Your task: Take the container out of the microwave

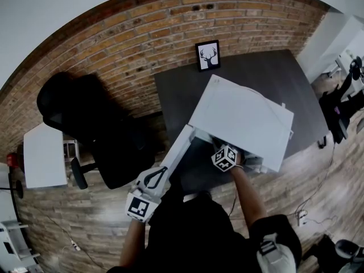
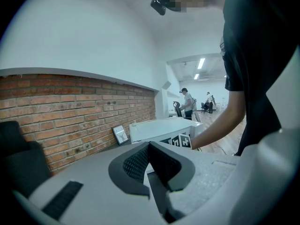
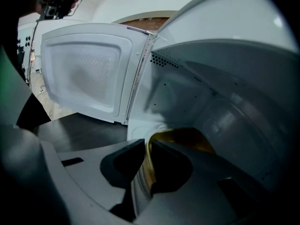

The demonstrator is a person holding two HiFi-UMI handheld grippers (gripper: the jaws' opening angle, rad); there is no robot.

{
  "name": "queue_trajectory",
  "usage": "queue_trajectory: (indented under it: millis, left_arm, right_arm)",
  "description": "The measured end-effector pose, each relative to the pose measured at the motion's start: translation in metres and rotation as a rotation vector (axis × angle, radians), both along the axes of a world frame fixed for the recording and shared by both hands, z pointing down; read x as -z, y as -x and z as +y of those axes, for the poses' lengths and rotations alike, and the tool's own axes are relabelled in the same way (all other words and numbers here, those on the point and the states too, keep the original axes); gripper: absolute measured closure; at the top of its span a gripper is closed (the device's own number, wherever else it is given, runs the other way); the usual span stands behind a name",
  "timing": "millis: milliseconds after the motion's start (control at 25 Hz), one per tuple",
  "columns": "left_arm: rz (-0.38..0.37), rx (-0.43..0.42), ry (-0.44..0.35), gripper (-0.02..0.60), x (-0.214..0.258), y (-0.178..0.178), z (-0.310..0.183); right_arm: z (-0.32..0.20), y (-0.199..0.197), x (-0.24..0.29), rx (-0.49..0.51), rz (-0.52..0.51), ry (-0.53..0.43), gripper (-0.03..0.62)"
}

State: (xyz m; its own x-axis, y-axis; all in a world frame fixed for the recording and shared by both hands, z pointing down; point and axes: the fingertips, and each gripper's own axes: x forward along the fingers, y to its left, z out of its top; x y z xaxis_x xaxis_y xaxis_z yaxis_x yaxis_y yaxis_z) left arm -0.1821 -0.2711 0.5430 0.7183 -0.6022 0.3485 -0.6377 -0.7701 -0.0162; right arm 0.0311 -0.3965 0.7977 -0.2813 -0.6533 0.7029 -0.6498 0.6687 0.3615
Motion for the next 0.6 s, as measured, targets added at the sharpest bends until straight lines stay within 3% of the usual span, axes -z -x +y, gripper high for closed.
queue_trajectory:
  millis: [600]
  left_arm:
    - [0.007,0.022,-0.001,0.578,-0.001,0.004,0.006]
  right_arm:
    - [0.015,0.003,0.006,0.042,0.009,-0.020,0.557]
